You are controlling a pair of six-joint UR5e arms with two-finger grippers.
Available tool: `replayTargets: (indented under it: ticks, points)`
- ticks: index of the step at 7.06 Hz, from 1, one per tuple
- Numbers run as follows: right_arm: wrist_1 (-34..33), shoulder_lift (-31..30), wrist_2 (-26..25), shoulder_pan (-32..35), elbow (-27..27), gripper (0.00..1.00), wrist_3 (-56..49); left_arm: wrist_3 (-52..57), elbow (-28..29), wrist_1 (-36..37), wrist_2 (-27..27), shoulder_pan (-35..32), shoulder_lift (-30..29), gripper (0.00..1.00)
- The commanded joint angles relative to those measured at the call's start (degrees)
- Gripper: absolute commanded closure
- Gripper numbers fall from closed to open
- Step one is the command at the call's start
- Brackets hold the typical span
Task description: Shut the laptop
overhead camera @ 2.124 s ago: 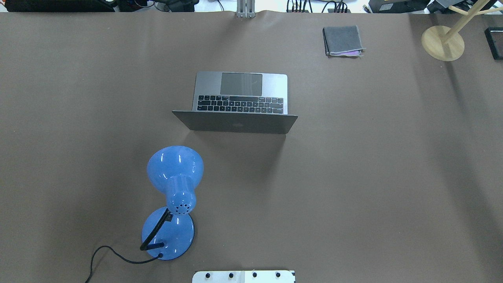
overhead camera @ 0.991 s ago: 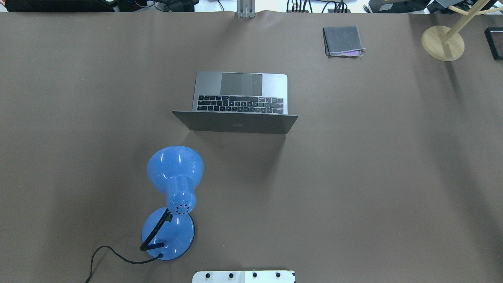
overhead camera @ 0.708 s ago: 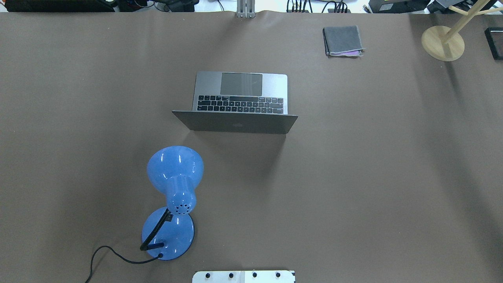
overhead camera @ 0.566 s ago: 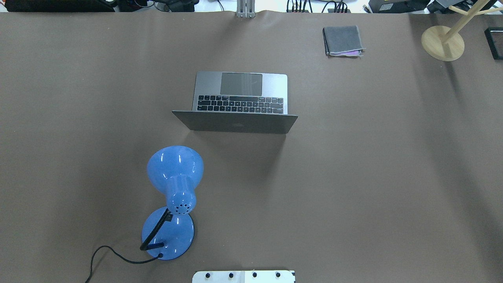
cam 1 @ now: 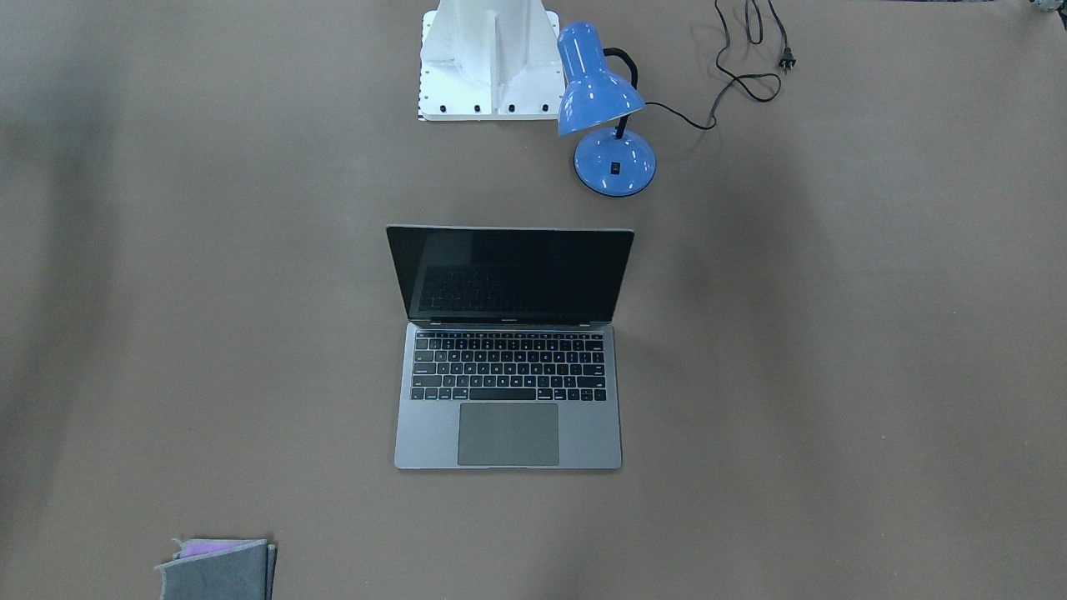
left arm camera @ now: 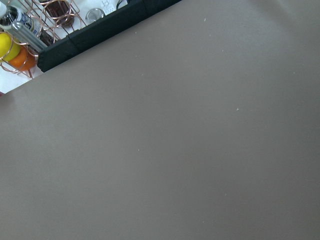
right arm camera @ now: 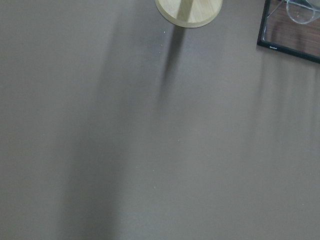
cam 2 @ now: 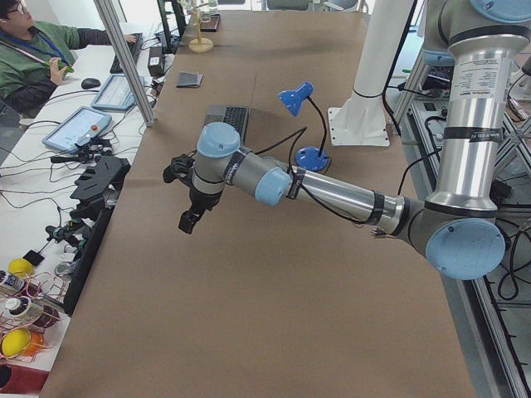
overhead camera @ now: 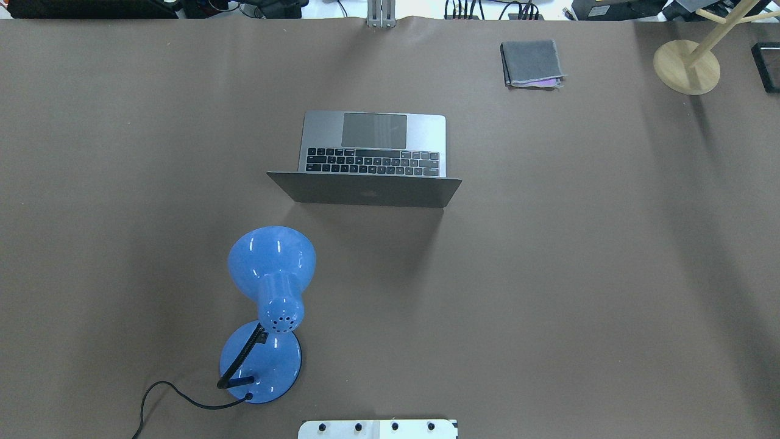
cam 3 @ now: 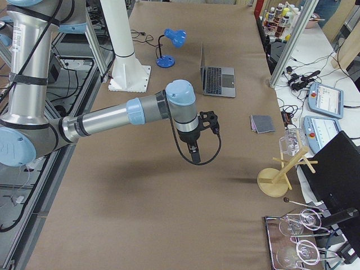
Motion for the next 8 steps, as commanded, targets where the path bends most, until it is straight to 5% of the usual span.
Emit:
replayTargets:
  ticks: [1,3,5,8]
  points:
    - [0.34,0.17,5.40,-0.07,0.07,0.00,2.73,-1.26,-0.38,-0.36,-1.26,0.39,-0.31,0.01]
    - [0.43,1.92,7.53,-3.39,2.44,0.08,12.29,-6.05,-0.46,-2.71,-6.70,3.71,-0.74,0.02]
    - [0.43,4.20,7.28,-9.18,5.77,0.17,23.43,-27.26,-0.55,-13.58,-7.60,12.30,-2.93,0.02]
    - [0.43,10.78,-0.16,-21.82,11.75,0.23,46.88,-42.35,-2.65,-13.02,-7.16,20.40,-9.25,0.03]
